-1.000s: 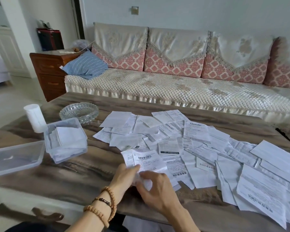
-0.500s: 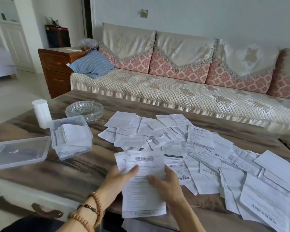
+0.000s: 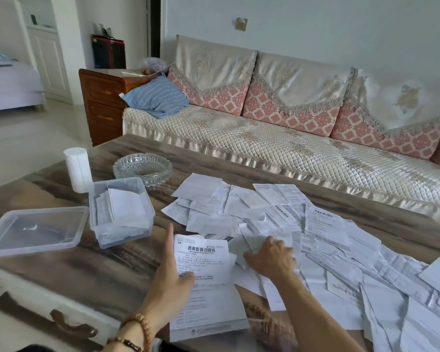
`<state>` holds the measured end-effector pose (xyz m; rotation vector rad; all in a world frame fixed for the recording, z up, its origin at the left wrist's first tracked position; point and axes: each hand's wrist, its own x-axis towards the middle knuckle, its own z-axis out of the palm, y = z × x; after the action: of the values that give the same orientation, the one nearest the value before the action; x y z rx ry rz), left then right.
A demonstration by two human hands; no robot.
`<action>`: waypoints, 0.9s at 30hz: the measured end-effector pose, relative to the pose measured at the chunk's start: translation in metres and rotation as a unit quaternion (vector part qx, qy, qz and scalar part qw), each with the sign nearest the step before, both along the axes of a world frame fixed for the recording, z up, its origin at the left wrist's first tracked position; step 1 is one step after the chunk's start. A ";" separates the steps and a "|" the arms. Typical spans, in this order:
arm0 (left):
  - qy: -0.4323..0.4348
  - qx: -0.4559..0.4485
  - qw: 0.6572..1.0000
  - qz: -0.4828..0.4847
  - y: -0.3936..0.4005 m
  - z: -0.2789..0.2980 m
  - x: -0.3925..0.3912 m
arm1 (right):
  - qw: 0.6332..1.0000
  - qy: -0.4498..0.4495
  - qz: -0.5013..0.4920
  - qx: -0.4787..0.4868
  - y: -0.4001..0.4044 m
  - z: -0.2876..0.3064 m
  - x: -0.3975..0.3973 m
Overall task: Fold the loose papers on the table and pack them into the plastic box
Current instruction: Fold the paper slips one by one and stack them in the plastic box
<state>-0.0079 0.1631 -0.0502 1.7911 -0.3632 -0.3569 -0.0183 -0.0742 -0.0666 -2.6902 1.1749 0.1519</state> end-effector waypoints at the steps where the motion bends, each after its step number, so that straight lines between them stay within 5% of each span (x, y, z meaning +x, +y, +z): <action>1: -0.003 -0.005 1.000 0.011 0.002 -0.003 0.002 | 0.999 -0.002 0.021 -0.037 0.002 0.001 0.003; 11: -0.055 0.061 0.995 0.058 0.008 -0.018 0.014 | 0.976 -0.005 0.145 -0.164 -0.002 0.022 -0.019; 15: -0.039 0.076 0.996 0.037 0.005 -0.019 0.009 | 0.984 -0.118 0.105 -0.080 -0.006 0.013 -0.034; 18: -0.026 0.049 0.998 0.015 -0.003 -0.013 0.001 | 0.958 -0.252 0.115 -0.069 0.013 0.019 -0.046; 21: 0.085 -0.032 0.996 -0.019 -0.013 -0.001 -0.008 | 0.904 -0.327 0.211 -0.180 0.049 0.027 -0.063; 24: 0.290 -0.173 0.941 -0.026 -0.025 0.008 -0.012 | 0.830 -0.338 0.346 -0.277 0.082 0.019 -0.081; 27: 0.328 -0.210 0.920 0.048 -0.033 0.006 -0.013 | 0.802 -0.329 0.418 -0.271 0.095 0.000 -0.088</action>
<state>-0.0213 0.1300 -0.0442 1.1741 0.1231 -0.7213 -0.1062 0.0212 -0.0668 -3.0667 -0.2639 -1.0561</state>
